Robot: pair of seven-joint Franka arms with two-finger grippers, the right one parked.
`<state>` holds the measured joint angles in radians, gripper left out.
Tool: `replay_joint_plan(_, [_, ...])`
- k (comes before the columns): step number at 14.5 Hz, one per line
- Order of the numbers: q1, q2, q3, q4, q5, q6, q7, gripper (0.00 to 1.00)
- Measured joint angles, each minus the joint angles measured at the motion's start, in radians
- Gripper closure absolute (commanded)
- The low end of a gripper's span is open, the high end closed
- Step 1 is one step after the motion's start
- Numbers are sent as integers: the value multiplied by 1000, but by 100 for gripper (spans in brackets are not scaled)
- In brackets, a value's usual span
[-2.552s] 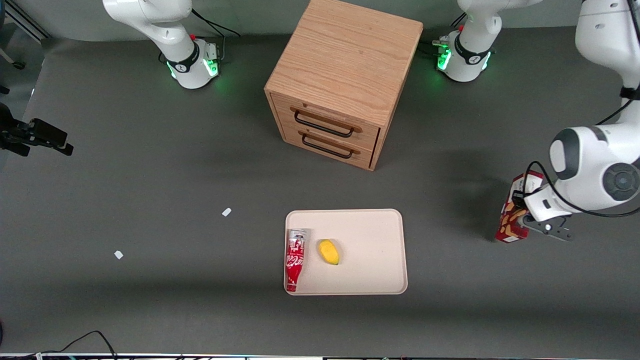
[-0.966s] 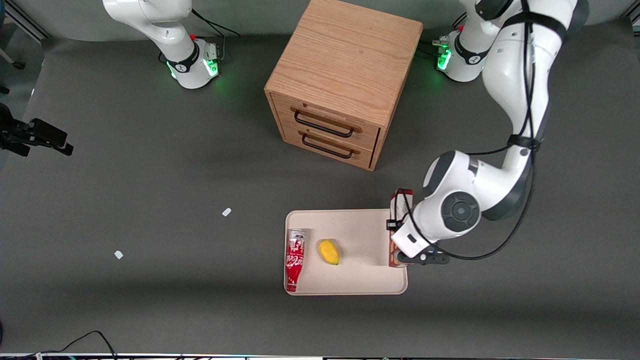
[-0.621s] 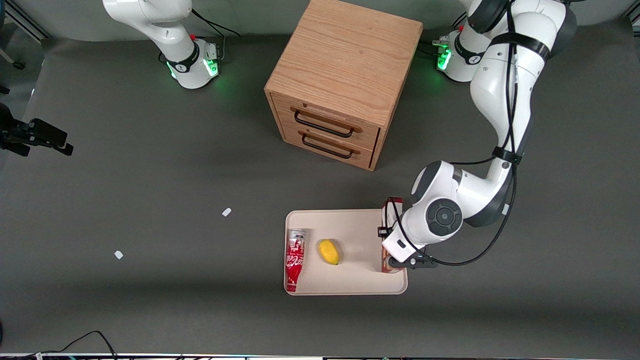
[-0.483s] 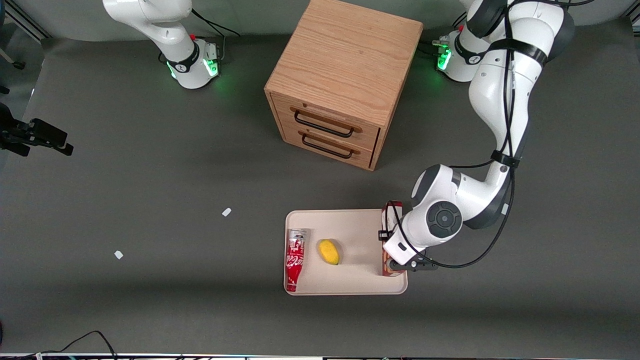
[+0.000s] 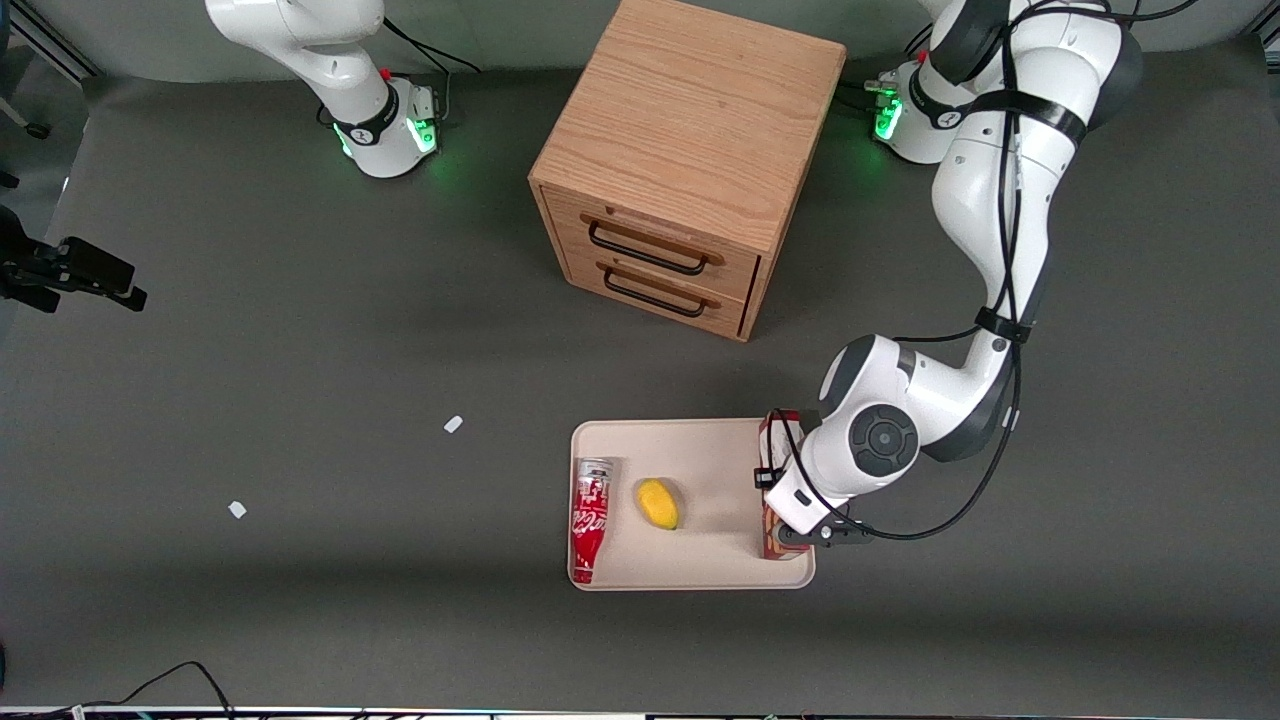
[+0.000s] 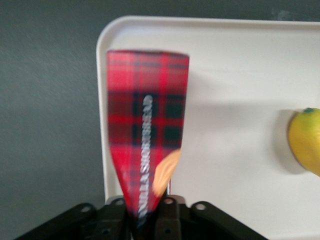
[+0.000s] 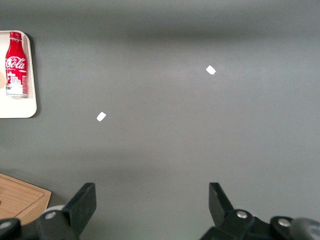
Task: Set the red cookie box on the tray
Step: 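Lower the box onto the tray beside the lemon and open the left gripper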
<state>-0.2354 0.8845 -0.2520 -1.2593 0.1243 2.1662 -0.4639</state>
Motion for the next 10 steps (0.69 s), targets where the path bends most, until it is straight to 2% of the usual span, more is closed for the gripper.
replay_joint_plan(2, [-2, 5, 1, -1, 25, 28, -3, 0])
replay_joint_plan(10, [-3, 6, 3, 1, 27, 47, -13, 0])
